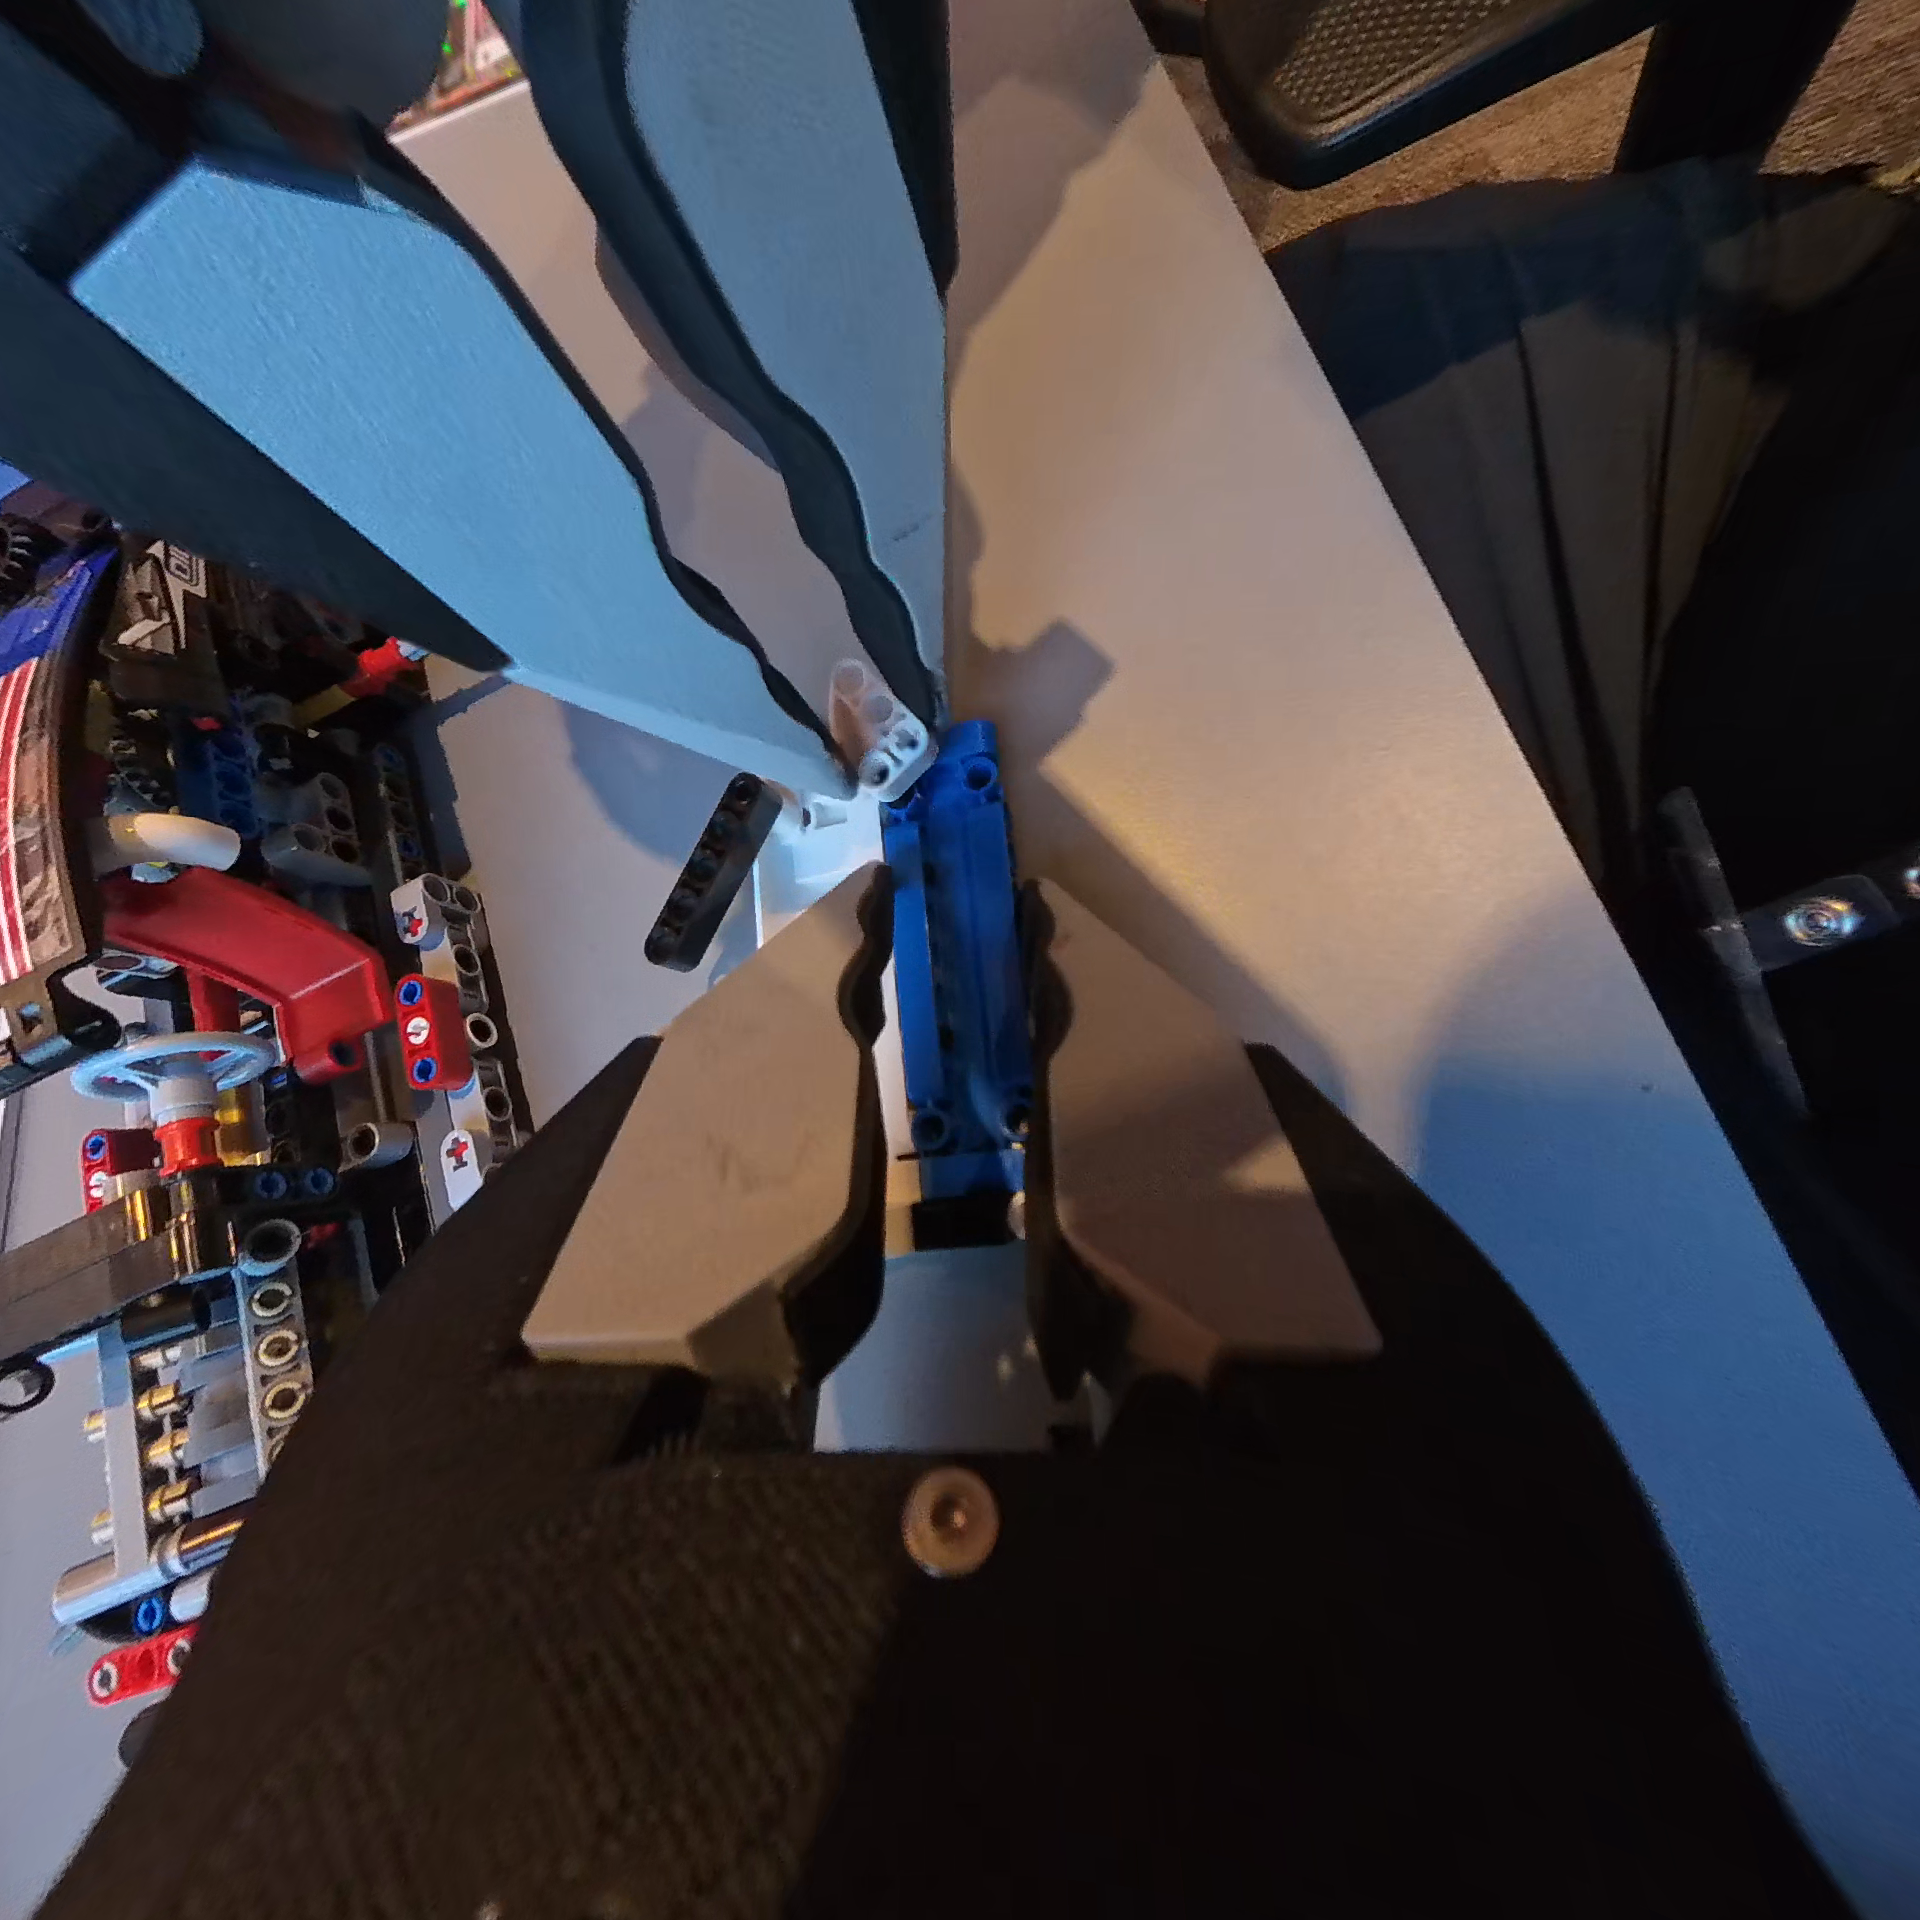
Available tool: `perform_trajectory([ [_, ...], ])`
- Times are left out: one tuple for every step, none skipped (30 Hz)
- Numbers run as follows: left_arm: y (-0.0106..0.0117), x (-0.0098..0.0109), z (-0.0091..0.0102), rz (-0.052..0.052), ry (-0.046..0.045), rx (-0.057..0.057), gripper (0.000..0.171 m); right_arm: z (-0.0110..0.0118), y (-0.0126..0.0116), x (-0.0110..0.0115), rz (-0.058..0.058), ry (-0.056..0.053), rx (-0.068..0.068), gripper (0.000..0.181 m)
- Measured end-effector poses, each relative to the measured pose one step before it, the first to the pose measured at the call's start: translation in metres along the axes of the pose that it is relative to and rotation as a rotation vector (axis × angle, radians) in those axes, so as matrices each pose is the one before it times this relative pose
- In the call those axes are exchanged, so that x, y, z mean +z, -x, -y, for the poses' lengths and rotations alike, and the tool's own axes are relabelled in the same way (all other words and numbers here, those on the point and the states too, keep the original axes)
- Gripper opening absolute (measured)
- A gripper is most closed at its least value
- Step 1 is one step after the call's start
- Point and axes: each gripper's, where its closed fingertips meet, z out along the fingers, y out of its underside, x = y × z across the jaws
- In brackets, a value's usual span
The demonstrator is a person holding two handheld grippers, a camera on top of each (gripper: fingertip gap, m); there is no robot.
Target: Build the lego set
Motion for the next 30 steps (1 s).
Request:
perform_trajectory([
  [-0.00006,0.00011,0.00037,0.0014,-0.00198,0.0019,0.021,0.00702,0.00012,0.00100,0.0011,-0.0338,0.0139,0.013],
  [-0.00041,0.00066,0.00210,0.0074,-0.01644,0.0180,0.019,0.00657,0.00255,0.00908,0.0088,-0.0340,-0.0069,0.013],
  [0.00020,-0.00013,-0.00109,0.0226,0.00693,0.0253,0.020,0.00459,0.00303,0.00270,0.0117,-0.0090,0.0045,0.013],
  [0.00078,-0.00016,-0.00005,0.0128,-0.00637,0.0005,0.018,-0.00321,-0.00285,-0.00172,-0.0321,0.0335,-0.0012,0.013],
  [0.00191,0.00008,-0.00033,0.0176,0.00373,-0.0080,0.015,-0.00683,-0.00373,-0.00225,-0.0471,0.0353,-0.0114,0.013],
  [0.00034,0.00016,0.00044,0.0032,0.00037,-0.0061,0.013,-0.00275,0.00019,-0.00178,-0.0103,-0.0154,0.0289,0.013],
  [-0.00094,0.00006,-0.00017,-0.0055,0.00652,0.0105,0.011,-0.00086,0.00167,-0.00114,0.0148,-0.0391,0.0586,0.013],
  [-0.00040,0.00030,-0.00018,-0.0052,0.00914,0.0093,0.009,0.00064,0.00184,-0.00193,0.0149,-0.0446,0.0470,0.013],
  [-0.00024,0.00035,-0.00052,-0.0063,0.00985,0.0014,0.008,-0.00060,0.00013,-0.00212,-0.0071,-0.0235,0.0285,0.013],
  [0.00123,0.00046,-0.00188,0.0030,0.01635,0.0024,0.009,0.00129,0.00102,-0.00253,-0.0113,-0.0249,0.0116,0.013],
  [-0.00023,-0.00015,-0.00019,-0.0048,0.00070,0.0020,0.009,0.00347,0.00130,-0.00253,-0.0174,-0.0381,0.0019,0.013],
  [-0.00005,-0.00002,-0.00009,-0.0048,0.00180,-0.0050,0.009,0.00378,0.00013,-0.00259,-0.0193,-0.0458,0.0077,0.013],
  [0.00014,-0.00001,-0.00008,-0.0032,0.00043,-0.0036,0.009,0.00239,-0.00009,-0.00197,-0.0122,-0.0437,0.0192,0.013],
  [-0.00009,-0.00008,-0.00001,-0.0032,0.00073,-0.0013,0.009,0.00126,0.00018,-0.00105,-0.0064,-0.0399,0.0224,0.013],
  [-0.00072,-0.00010,-0.00007,-0.0050,0.00216,0.0003,0.009,-0.00006,-0.00151,-0.00108,-0.0170,-0.0412,0.0213,0.013],
  [-0.00087,-0.00036,-0.00014,-0.0059,0.00293,-0.0020,0.008,-0.00022,-0.00253,-0.00115,-0.0214,-0.0411,0.0251,0.013],
  [-0.00032,-0.00031,-0.00026,-0.0020,0.00212,-0.0098,0.009,0.00050,-0.00069,-0.00129,-0.0108,-0.0429,0.0314,0.013],
  [-0.00039,-0.00063,-0.00027,-0.0033,-0.00060,-0.0134,0.010,0.00225,0.00003,-0.00183,-0.0085,-0.0512,0.0310,0.013],
  [-0.00071,-0.00125,-0.00069,-0.0066,0.00102,-0.0100,0.013,0.00324,-0.00078,-0.00237,-0.0182,-0.0555,0.0248,0.013],
  [-0.00072,-0.00166,-0.00094,-0.0060,0.00358,-0.0090,0.016,0.00302,-0.00209,-0.00279,-0.0285,-0.0503,0.0173,0.013],
  [0.00045,-0.00201,-0.00077,0.0019,0.00352,-0.0103,0.017,0.00329,-0.00188,-0.00279,-0.0274,-0.0477,0.0124,0.013],
  [0.00072,-0.00250,0.00081,0.0037,-0.00477,-0.0131,0.020,0.00375,-0.00102,-0.00258,-0.0225,-0.0465,0.0100,0.012],
  [0.00050,-0.00289,0.00244,0.0020,-0.01226,-0.0188,0.026,0.00344,-0.00097,-0.00159,-0.0212,-0.0406,0.0059,0.012],
  [0.00018,-0.00295,0.00368,-0.0018,-0.01717,-0.0236,0.029,0.00378,-0.00005,-0.00242,-0.0196,-0.0363,-0.0023,0.013],
  [-0.00052,-0.00302,0.00440,-0.0070,-0.02103,-0.0247,0.029,0.00384,0.00041,-0.00165,-0.0162,-0.0334,-0.0107,0.012],
  [-0.00020,-0.00290,0.00505,-0.0061,-0.02406,-0.0284,0.029,0.00326,0.00093,-0.00122,-0.0139,-0.0275,-0.0198,0.012],
  [0.00152,-0.00250,0.00492,0.0011,-0.02268,-0.0401,0.026,0.00302,0.00009,-0.00011,-0.0148,-0.0208,-0.0286,0.013],
  [0.00285,-0.00211,0.00366,0.0011,-0.01523,-0.0531,0.022,0.00335,0.00100,-0.00093,-0.0130,-0.0163,-0.0374,0.013],
  [-0.00075,-0.00200,0.00386,-0.0277,-0.01675,-0.0555,0.021,0.00310,0.00146,-0.00043,-0.0090,-0.0124,-0.0362,0.013],
  [-0.00168,-0.00215,0.00455,-0.0367,-0.02406,-0.0622,0.021,0.00243,0.00046,0.00008,-0.0080,-0.0053,-0.0292,0.013],
])
